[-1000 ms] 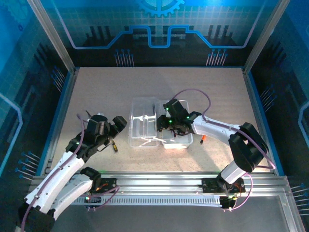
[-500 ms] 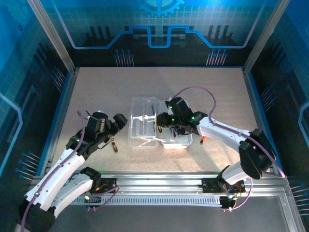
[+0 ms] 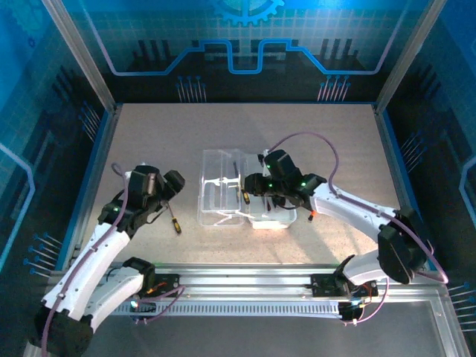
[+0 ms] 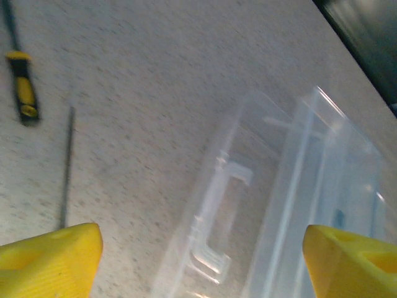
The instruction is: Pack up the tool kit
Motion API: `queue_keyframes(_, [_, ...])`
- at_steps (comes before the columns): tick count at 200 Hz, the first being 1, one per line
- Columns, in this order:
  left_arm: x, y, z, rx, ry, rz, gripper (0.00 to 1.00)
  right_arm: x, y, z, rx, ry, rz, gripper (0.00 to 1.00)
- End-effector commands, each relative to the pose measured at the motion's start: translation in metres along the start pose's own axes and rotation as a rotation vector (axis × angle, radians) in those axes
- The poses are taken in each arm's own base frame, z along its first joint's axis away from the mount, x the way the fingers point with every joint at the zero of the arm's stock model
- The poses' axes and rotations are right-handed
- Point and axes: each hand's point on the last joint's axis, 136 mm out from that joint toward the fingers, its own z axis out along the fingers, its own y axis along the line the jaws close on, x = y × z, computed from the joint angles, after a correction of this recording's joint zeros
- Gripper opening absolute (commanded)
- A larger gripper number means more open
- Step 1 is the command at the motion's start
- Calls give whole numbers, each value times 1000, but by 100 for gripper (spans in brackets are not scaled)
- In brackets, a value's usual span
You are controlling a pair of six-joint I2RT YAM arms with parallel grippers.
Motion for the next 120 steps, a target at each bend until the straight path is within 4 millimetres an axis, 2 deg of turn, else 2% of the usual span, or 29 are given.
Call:
queue_keyframes(1, [-15, 23, 10, -110, -11, 9, 74, -6, -1, -16, -15, -65, -35, 29])
queue_keyframes(17, [-16, 33, 26, -168, 16, -17, 66, -9, 3, -21, -41, -78, -35, 30])
queue_keyframes(20, [-15, 35, 30, -176, 26, -14, 64, -1, -4, -19, -32, -62, -31, 30])
queue_keyframes(26, [-16, 38, 35, -201, 35, -8, 62, 0, -5, -19, -34, -60, -29, 30])
queue_keyframes(78, [-48, 86, 81, -461, 28, -79, 51, 4, -20, -29, -77, -76, 16, 30])
queue_keyframes(107, [-53, 108, 98, -606, 72, -59, 49, 3, -33, -37, -83, -96, 46, 30])
queue_keyframes(120, [-53, 109, 108, -605, 93, -36, 48, 1, -38, -42, -91, -114, 64, 31])
